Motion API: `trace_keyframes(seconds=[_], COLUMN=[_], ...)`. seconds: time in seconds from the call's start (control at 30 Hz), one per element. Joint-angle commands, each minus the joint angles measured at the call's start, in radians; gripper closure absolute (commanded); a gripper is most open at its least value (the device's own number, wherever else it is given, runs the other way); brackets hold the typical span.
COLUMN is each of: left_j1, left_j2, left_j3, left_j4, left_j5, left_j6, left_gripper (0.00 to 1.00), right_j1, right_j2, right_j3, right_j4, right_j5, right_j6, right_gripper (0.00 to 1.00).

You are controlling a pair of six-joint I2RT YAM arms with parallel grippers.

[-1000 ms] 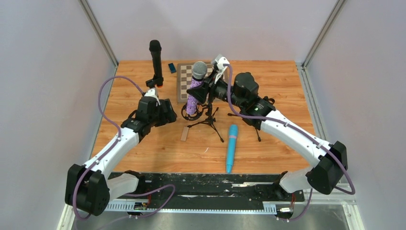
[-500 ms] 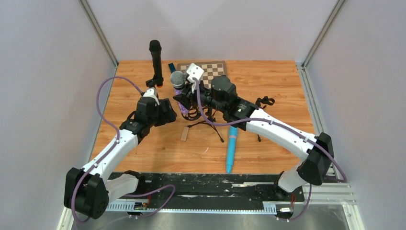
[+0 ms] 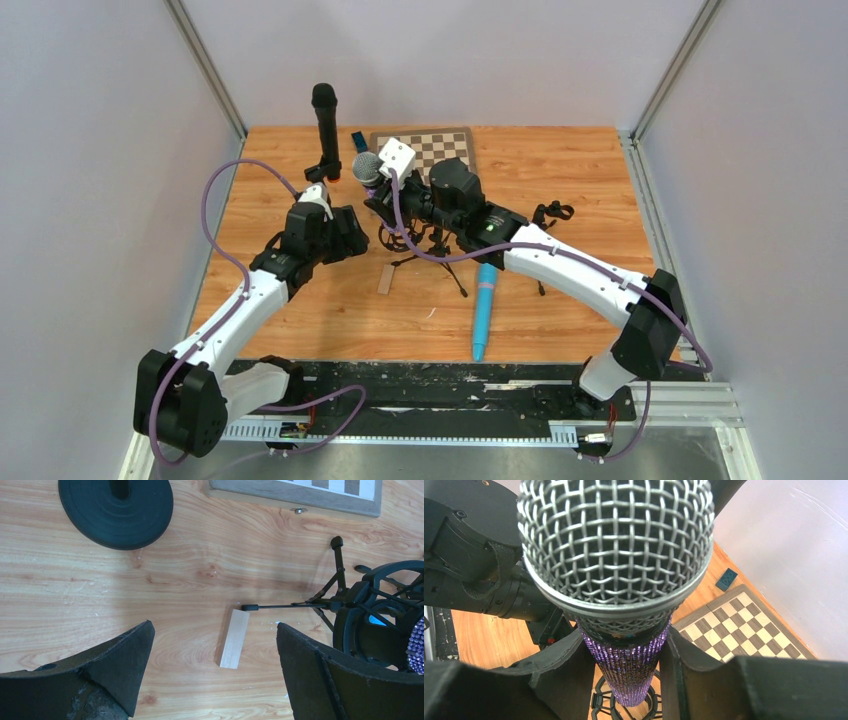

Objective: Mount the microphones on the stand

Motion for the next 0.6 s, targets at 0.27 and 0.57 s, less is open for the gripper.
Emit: trace_keyframes(seconds=[0.27,0.57], left_j1=[0.005,0.005], left_j2=[0.0,0.014], left_j3=[0.006,0.011], left_j4=[0.019,0.022], left_j5=[-0.008,-0.008], left_j6=[0.008,0.006], left_gripper=[0.0,0.0], right_j1=[0.007,0.008], right_j2=[-0.018,-0.04], right_j3=[0.031,0.004], right_j4=[0.044,0.044], right_j5=[0.065,0.048], right_j6=[-0.034,-0.014], right_gripper=[1.0,1.0])
